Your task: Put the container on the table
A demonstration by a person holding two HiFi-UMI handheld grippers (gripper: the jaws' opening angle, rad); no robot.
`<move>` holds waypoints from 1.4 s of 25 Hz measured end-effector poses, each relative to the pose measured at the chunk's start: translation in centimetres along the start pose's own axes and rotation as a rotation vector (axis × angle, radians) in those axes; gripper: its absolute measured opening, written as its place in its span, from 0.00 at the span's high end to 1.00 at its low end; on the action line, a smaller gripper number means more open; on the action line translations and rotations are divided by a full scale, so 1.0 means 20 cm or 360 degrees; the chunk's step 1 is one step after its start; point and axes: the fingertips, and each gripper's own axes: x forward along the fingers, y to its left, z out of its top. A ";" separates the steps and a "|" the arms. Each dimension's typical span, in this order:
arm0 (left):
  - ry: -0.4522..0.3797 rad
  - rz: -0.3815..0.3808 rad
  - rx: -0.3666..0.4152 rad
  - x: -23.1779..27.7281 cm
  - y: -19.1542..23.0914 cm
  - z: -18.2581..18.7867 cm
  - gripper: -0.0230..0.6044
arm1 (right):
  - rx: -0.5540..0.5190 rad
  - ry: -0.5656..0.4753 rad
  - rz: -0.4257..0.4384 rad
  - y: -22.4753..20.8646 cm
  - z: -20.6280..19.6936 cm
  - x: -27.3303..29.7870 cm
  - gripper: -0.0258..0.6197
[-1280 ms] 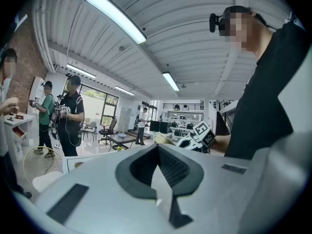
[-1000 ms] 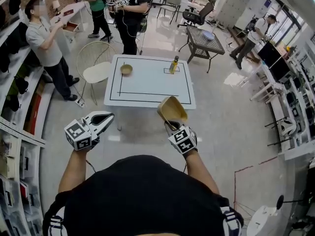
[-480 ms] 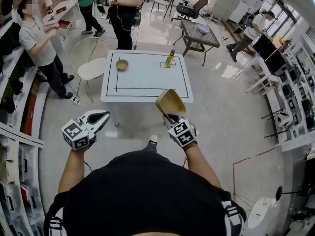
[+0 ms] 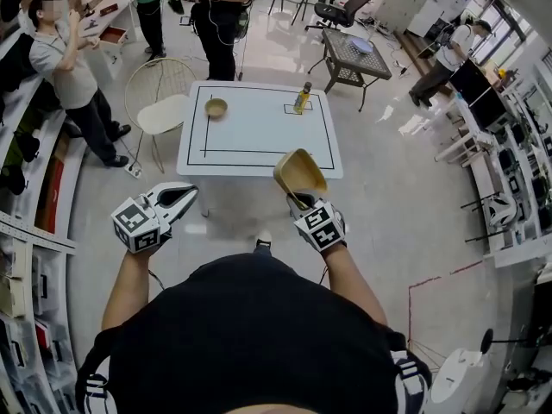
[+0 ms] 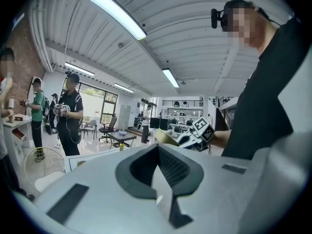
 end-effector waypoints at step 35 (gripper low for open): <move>0.0183 0.0127 -0.0148 0.57 0.48 -0.06 0.95 | 0.0043 0.0112 0.0214 -0.53 -0.14 0.50 0.95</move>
